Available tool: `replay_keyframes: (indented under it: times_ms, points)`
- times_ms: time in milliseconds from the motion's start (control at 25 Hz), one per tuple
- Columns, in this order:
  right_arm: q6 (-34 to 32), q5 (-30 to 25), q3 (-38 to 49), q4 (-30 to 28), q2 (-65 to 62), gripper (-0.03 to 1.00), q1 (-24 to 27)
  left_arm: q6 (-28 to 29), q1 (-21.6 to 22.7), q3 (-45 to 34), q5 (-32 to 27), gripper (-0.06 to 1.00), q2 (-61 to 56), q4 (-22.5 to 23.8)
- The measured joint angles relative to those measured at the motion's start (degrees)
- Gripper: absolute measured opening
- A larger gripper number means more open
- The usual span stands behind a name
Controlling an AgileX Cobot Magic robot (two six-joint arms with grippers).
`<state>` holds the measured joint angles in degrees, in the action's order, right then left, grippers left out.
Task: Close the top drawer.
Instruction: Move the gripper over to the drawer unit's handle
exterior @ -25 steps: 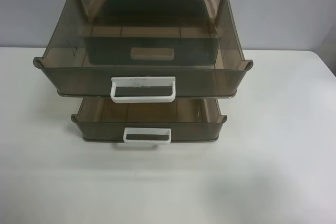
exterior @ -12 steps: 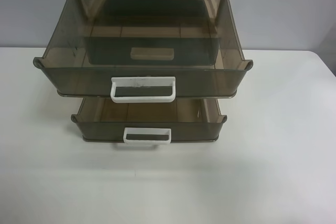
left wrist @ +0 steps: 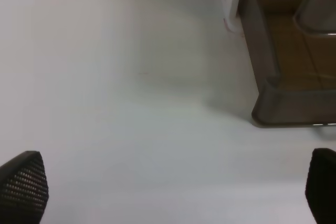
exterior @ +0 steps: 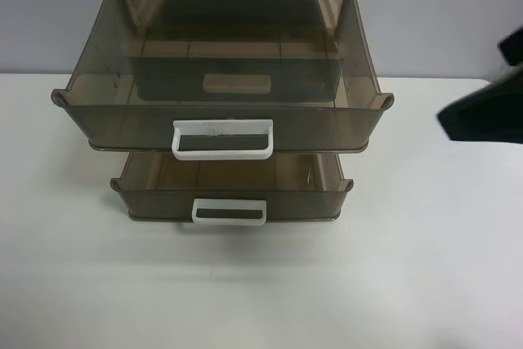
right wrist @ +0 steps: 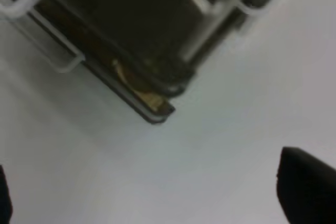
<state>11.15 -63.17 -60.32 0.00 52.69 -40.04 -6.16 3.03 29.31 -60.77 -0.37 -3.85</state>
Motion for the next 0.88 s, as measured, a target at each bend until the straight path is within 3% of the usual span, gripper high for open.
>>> replay_keyframes:
  times_ms: [360, 640, 880]
  points:
    - [-5.6, -0.4, -15.8, -5.4, 24.5, 0.99, -24.1, 0.0, 0.0, 0.0, 0.0, 0.99, 0.0, 0.0]
    - [-9.6, -2.1, -21.4, -11.8, 35.9, 0.99, -35.6, 0.0, 0.0, 0.0, 0.0, 0.99, 0.0, 0.0]
    - [-11.9, -4.5, -21.6, -13.9, 43.8, 0.99, -39.9, 0.0, 0.0, 0.0, 0.0, 0.99, 0.0, 0.0]
